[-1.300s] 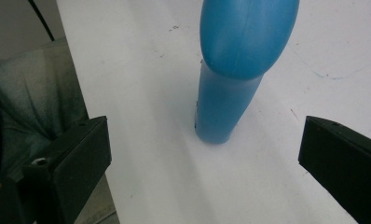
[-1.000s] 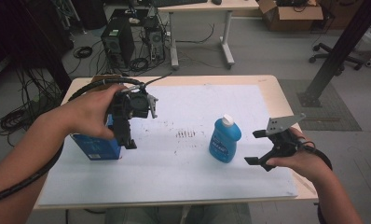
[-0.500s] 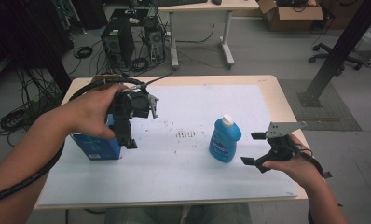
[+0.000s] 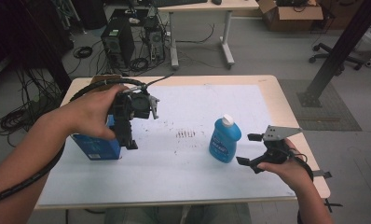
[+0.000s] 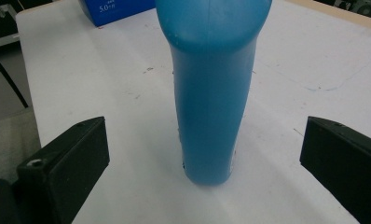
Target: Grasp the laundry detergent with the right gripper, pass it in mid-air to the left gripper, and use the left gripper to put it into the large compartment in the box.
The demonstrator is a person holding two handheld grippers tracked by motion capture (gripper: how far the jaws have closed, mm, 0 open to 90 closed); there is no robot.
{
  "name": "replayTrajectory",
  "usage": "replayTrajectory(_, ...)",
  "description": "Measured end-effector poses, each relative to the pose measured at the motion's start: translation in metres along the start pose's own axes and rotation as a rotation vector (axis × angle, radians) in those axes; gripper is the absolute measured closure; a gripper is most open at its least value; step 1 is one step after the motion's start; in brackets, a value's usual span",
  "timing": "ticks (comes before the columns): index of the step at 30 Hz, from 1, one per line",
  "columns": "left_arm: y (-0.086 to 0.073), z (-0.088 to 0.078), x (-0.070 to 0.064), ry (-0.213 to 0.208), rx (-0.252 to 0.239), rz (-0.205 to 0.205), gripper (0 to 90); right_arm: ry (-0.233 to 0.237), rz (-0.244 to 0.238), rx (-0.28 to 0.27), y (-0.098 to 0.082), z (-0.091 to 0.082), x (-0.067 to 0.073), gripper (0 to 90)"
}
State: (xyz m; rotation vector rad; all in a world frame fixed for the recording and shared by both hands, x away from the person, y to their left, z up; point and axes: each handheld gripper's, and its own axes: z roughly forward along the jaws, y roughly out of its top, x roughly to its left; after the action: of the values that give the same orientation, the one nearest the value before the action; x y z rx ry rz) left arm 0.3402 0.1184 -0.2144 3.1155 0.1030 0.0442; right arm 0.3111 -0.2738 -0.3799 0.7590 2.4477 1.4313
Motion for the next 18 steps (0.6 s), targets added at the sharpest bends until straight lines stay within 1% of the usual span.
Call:
replayTrajectory(3, 0.0, 0.0, 0.0, 0.0, 0.0, 0.002, 0.2, 0.004, 0.002, -0.011, -0.002, 0.004, 0.0, 1.4)
replayTrajectory(6, 0.001, 0.001, 0.0, -0.001, 0.001, 0.004, 0.2, 0.008, 0.014, -0.035, -0.006, 0.008, 0.0, 0.8)
replayTrajectory(10, 0.001, 0.001, 0.0, 0.001, -0.003, 0.007, 0.2, 0.01, 0.024, -0.054, -0.011, 0.013, 0.0, 0.8)
replayTrajectory(18, 0.004, 0.001, 0.0, 0.006, -0.006, 0.016, 0.2, 0.0, 0.032, -0.086, -0.016, 0.021, -0.001, 0.6)
